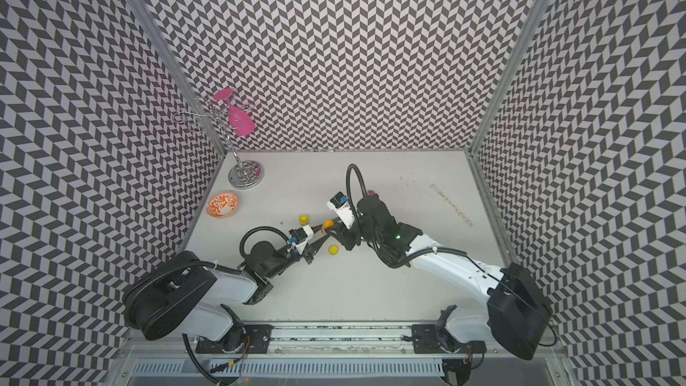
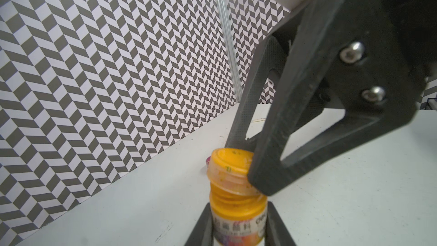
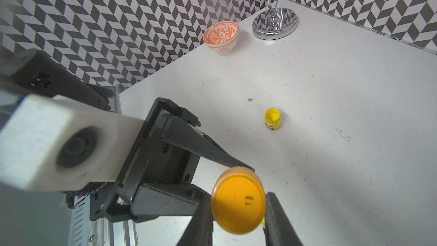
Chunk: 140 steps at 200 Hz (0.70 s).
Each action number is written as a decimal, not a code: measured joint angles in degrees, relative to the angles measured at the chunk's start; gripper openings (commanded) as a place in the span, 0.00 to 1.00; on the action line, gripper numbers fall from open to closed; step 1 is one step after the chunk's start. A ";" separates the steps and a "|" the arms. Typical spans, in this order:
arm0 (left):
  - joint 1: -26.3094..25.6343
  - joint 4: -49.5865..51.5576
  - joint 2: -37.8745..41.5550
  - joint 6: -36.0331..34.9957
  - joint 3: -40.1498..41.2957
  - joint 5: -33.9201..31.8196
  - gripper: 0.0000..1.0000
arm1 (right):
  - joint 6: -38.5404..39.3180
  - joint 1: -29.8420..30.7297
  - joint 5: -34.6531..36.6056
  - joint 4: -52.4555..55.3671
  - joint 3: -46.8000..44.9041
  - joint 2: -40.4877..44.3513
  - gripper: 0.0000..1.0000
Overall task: Close the paint jar lid
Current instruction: Close the lid on the paint jar.
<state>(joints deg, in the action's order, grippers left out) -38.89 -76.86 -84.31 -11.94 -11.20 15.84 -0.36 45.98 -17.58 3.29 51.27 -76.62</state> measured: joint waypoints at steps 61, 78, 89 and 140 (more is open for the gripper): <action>0.42 2.03 0.02 -0.37 0.04 0.39 0.26 | 0.83 0.04 0.04 0.79 0.87 -1.97 0.27; 0.48 3.87 0.76 -1.18 0.04 0.46 0.25 | 1.51 0.09 0.04 1.73 1.36 -2.60 0.26; 0.55 5.57 1.68 -1.90 0.04 0.52 0.25 | 2.01 0.17 0.04 2.56 1.86 -3.06 0.26; 0.68 10.60 3.78 -4.28 0.04 0.17 0.26 | 4.24 0.48 0.07 5.05 3.43 -4.92 0.24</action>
<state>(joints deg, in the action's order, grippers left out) -38.22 -66.26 -80.53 -16.23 -11.16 16.01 3.88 46.46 -17.52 8.34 54.70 -81.54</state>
